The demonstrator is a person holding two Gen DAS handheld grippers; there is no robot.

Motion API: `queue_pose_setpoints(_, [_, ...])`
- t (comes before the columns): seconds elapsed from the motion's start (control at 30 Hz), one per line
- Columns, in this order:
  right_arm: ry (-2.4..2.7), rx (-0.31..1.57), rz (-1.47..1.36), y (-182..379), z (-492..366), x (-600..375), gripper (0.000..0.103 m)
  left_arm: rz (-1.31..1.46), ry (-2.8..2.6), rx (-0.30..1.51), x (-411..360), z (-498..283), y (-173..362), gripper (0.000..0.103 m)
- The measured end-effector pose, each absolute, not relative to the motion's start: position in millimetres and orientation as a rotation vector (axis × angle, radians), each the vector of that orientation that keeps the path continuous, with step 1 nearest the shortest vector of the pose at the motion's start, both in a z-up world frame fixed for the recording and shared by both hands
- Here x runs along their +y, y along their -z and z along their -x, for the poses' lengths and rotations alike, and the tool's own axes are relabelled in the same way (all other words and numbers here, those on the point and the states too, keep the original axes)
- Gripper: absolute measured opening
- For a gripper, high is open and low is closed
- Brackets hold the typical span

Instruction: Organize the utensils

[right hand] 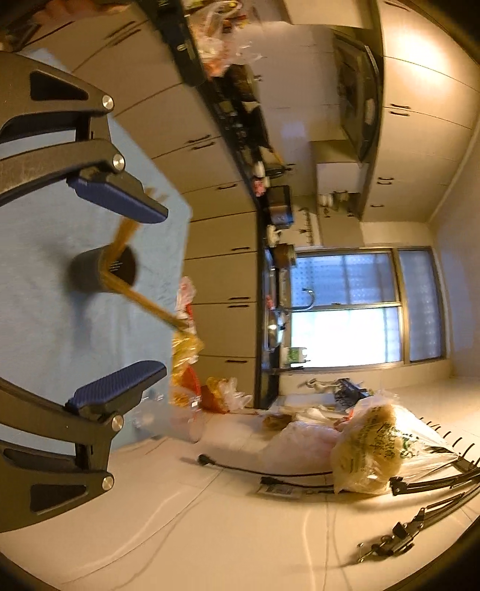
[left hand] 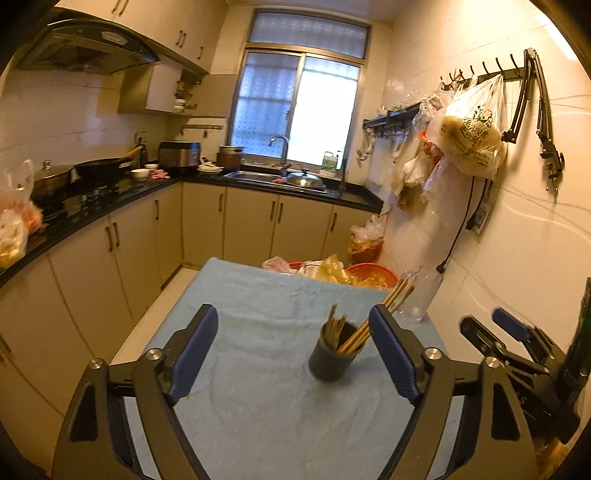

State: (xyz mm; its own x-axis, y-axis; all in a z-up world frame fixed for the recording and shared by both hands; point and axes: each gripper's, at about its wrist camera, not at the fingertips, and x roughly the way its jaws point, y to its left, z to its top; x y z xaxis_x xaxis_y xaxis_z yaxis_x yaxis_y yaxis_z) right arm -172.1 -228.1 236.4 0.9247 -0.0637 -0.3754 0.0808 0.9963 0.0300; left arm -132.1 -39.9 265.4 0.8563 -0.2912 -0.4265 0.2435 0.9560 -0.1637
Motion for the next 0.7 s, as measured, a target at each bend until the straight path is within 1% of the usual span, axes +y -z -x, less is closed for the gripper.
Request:
queue_pose_setpoints(0.13, [0.091, 0.46, -0.044, -207, 198, -234, 0.082, 0.063, 0.197, 0.421, -35, 161, -247, 0.093])
queue_pose_setpoints(0.2, [0.102, 0.493, -0.058, -193, 210, -238, 0.083, 0.029, 0.138, 0.383, -32, 176, -238, 0.098])
queue_pose_setpoints(0.3, [0.118, 0.541, -0.11, -170, 227, -245, 0.083, 0.005, 0.075, 0.35, -30, 198, -225, 0.102])
queue_pose_setpoints(0.5, [0.151, 0.601, -0.237, -141, 248, -251, 0.083, 0.032, 0.107, 0.375, -28, 226, -200, 0.103])
queue_pose_setpoints(0.7, [0.171, 0.651, -0.243, -121, 251, -234, 0.083, -0.071, 0.106, 0.418, -43, 232, -179, 0.103])
